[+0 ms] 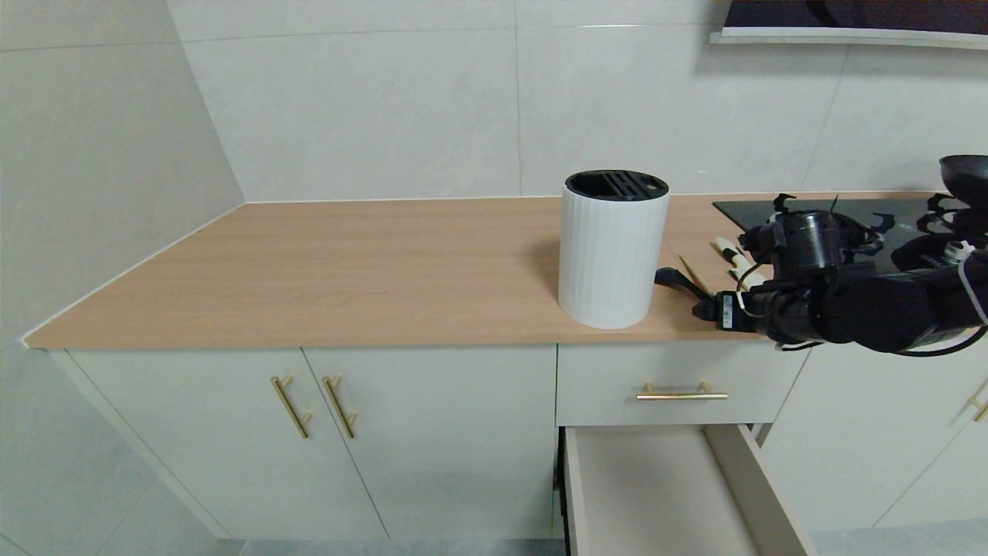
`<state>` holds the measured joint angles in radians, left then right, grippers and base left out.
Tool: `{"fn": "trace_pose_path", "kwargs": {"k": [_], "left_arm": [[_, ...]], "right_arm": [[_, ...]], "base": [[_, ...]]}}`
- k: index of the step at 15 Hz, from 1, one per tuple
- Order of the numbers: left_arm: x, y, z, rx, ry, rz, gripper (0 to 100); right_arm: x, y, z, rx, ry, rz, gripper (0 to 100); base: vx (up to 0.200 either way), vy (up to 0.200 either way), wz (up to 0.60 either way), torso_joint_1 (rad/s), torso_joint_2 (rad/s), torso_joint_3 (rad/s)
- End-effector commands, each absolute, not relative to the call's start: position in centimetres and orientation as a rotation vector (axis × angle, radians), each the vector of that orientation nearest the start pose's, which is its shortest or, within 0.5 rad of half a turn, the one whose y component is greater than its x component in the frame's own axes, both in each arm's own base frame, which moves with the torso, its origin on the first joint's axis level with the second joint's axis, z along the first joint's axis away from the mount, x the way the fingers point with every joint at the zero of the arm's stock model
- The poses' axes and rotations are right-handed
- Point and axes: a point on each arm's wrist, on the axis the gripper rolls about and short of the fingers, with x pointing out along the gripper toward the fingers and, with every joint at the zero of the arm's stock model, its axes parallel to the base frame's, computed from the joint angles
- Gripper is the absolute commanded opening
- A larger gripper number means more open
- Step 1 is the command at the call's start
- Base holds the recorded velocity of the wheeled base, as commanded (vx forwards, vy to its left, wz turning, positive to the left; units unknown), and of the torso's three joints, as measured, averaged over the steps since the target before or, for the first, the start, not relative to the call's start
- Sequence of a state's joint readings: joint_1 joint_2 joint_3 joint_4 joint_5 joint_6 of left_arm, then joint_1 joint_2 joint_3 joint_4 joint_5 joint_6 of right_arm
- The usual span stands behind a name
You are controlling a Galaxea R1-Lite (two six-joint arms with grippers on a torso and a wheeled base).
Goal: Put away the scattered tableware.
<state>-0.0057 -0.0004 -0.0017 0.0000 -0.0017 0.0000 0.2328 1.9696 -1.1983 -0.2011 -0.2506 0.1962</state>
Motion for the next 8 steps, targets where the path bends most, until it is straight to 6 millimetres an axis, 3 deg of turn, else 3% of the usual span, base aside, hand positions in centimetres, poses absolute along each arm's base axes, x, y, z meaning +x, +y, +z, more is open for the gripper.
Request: {"fn": "trace_pose_path", "kwargs": {"k": [1,3,4,8], "left_arm": [[-2.29,0.01,7.59,0.000,-0.002,-0.008,100],[-2.29,0.01,7.59,0.000,-0.002,-0.008,100],[-2.29,0.01,7.59,0.000,-0.002,-0.008,100],[-2.29,0.01,7.59,0.000,-0.002,-0.008,100]], "right_arm": [[37.47,8.32,14.87,0.052,0.560,-0.073,100],[37.50,8.33,14.96,0.054,0.557,-0.073,100],[37.53,8.33,14.90,0.053,0.558,-0.075,0],[37.53,8.40,14.94,0.055,0.556,-0.072,0]], "base": [[0.000,0.000,0.00,0.000,0.00,0.000],[0.000,0.000,0.00,0.000,0.00,0.000],[0.000,0.000,0.00,0.000,0.00,0.000],[0.000,0.000,0.00,0.000,0.00,0.000]]}}
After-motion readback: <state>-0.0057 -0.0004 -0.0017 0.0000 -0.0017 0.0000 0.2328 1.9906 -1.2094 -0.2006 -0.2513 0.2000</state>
